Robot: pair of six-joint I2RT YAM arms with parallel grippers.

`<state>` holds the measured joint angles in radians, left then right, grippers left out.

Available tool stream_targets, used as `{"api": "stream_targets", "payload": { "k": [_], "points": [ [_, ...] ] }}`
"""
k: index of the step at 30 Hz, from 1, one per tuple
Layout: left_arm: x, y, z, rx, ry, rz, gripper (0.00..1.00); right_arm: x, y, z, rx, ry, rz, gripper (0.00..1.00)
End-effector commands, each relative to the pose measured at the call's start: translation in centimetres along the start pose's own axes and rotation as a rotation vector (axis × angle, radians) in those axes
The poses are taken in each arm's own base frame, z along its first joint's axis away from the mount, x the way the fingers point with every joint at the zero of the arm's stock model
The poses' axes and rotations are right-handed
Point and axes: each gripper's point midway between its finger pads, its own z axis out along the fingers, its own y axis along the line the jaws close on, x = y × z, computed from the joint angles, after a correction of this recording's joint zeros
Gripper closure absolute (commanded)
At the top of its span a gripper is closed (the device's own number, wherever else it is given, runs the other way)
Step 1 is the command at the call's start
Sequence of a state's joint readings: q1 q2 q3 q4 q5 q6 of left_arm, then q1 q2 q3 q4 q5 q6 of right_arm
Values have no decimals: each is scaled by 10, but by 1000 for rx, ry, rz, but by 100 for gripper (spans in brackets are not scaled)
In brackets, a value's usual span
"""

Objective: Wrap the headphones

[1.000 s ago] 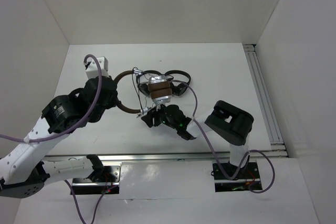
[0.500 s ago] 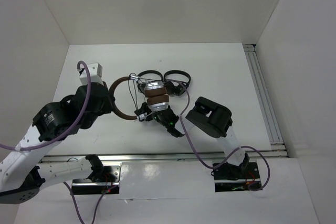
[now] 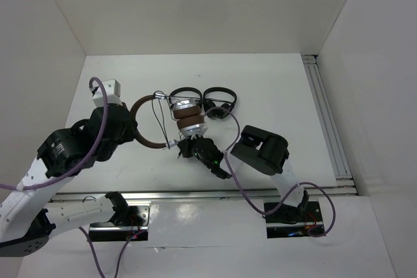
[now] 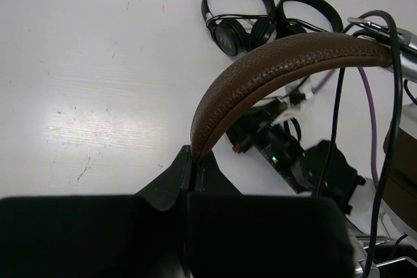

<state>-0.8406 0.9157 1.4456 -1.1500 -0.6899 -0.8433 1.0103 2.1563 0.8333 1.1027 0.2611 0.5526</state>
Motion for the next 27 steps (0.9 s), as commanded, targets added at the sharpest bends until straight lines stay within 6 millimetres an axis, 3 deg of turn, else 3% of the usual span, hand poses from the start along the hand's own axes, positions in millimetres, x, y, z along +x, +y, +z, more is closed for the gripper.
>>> {"api": "stream_targets", "payload": {
  "k": [1,2,4,5,6,10,11,13,19,24,27],
  "points": [
    [-18,-6,7,-17,-74,-107,100,2,-1,-30,62,-24,-28,100],
    [-20,-6,11,-29,-78,-114,100,-3,5,-36,59,-29,-53,100],
    [-16,-10,23,-48,-53,-103,100,9,13,-53,53,4,-94,100],
    [-17,-14,28,-46,-51,-111,100,0,21,-59,50,-12,-112,100],
    [-19,-16,36,-60,-45,-106,100,13,26,-70,48,28,-147,100],
    [-22,-23,56,-72,-27,-119,100,14,47,-95,51,59,-245,100],
    [-24,-26,64,-83,-28,-107,100,12,48,-104,65,53,-256,100],
    [-24,-22,75,-116,-23,-102,100,2,69,-123,18,59,-276,100],
    [-9,13,115,-257,19,-117,100,-13,123,-172,-112,141,-414,100],
    [8,33,134,-336,56,-125,100,-49,160,-200,-190,128,-448,100],
    [17,40,142,-321,95,-166,100,-57,158,-204,-171,132,-459,100]
  ]
}}
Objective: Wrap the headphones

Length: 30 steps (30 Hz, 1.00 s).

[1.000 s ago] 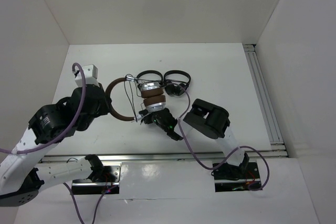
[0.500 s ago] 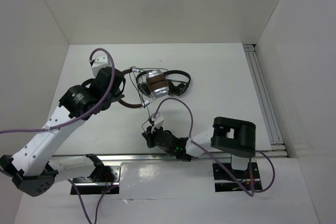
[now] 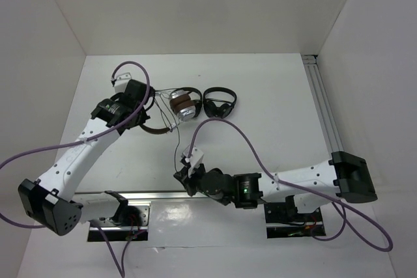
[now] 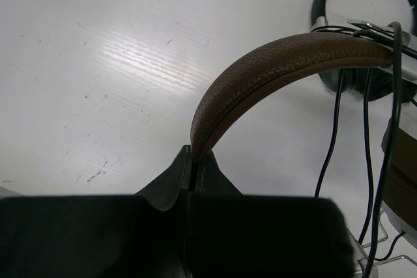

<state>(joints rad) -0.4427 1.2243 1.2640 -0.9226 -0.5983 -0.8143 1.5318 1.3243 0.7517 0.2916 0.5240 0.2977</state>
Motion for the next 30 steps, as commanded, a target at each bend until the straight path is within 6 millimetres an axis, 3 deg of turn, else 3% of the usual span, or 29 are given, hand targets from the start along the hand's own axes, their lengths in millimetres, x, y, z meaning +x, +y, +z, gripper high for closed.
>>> {"api": "stream_targets", "payload": {
  "k": [1,6,10,18,23,26,30],
  "points": [
    [-19,-11,2,88,-36,-113,100,0,-13,-11,52,61,-76,100],
    [-28,10,14,18,-45,-141,100,-1,6,-18,25,97,-105,100],
    [-39,12,19,123,7,-194,100,11,2,-17,88,142,-174,100],
    [-59,34,27,232,63,-306,100,74,-9,-10,101,234,-170,100],
    [-55,19,24,382,128,-327,100,100,-15,6,153,274,-232,100],
    [-50,21,29,383,142,-326,100,102,-13,19,171,279,-247,100],
    [-50,35,34,315,96,-306,100,85,1,23,150,249,-236,100]
  ]
}}
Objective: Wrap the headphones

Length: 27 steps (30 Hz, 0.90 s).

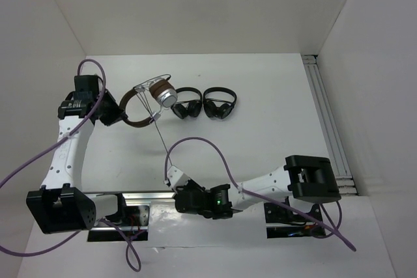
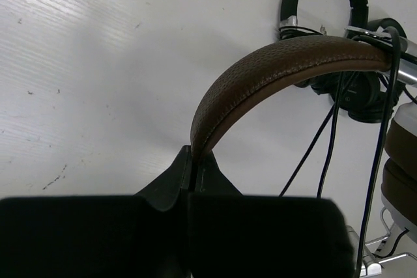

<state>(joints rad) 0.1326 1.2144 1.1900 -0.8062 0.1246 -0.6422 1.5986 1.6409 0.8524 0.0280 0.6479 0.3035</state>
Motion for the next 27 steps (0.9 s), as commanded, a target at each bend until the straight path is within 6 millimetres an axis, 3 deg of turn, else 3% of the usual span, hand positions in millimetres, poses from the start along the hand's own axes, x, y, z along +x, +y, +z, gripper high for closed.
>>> {"api": "stream_targets", "payload": {
  "k": [1,11,13,17,21,26,27],
  "points": [
    [-35,-14,-8,67,-154,23,100,-44,11,-10,-25,-100,61,100],
    [-23,28,15,-134,-181,27,100,-99,25,-75,-66,-216,80,100],
    [-13,29,21,-147,-161,49,100,-107,27,-84,-87,-233,68,100],
    [-9,22,11,-195,-223,134,100,-130,25,-95,-93,-257,58,100],
    [4,7,0,-221,-243,252,100,-137,11,-95,-45,-251,0,100],
    [38,-11,-3,-243,-223,426,100,-156,-26,-94,37,-248,-34,100],
    [44,-5,-3,-282,-208,463,100,-158,-35,-96,51,-248,-33,100]
  ]
}}
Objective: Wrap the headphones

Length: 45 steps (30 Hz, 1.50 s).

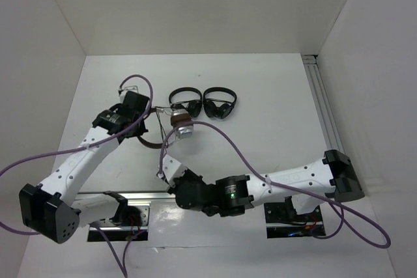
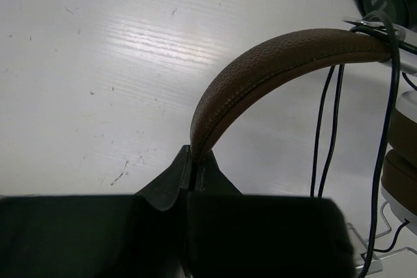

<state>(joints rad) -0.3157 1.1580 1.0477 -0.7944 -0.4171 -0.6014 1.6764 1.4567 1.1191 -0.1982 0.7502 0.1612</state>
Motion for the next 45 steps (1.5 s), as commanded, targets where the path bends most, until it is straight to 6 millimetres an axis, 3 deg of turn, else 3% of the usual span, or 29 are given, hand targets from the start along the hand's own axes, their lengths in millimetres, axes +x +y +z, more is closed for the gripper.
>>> {"api": "stream_targets", "payload": {
  "k": [1,7,16,22,23,26,28,33,38,42,45],
  "points": [
    [-11,-4,-17,-55,-87,50,100,-42,-53,-14,97,-45,-5,100],
    [23,-34,-32,-14,-78,219,100,-64,-102,-27,140,-91,53,100],
    [69,-84,-57,152,-94,521,100,-57,-142,-38,208,-82,39,100],
    [91,-94,-81,293,-113,650,100,-44,-168,-40,276,-57,-16,100],
    [92,-98,-84,328,-128,666,100,-49,-174,-41,283,-72,-21,100],
    [96,-100,-97,414,-135,674,100,-46,-174,-35,250,-65,-40,100],
    [100,-104,-102,479,-136,681,100,-46,-185,-35,260,-64,-38,100],
    [106,-111,-131,695,-147,678,100,-31,-195,-23,221,-57,-41,100],
    [108,-113,-140,753,-149,693,100,-29,-204,-14,177,-52,-17,100],
    [108,-113,-140,753,-149,693,100,-29,-186,-7,49,-58,-28,99],
    [95,-110,-139,712,-191,646,100,-24,-173,-6,-26,-49,-43,96]
  ]
}}
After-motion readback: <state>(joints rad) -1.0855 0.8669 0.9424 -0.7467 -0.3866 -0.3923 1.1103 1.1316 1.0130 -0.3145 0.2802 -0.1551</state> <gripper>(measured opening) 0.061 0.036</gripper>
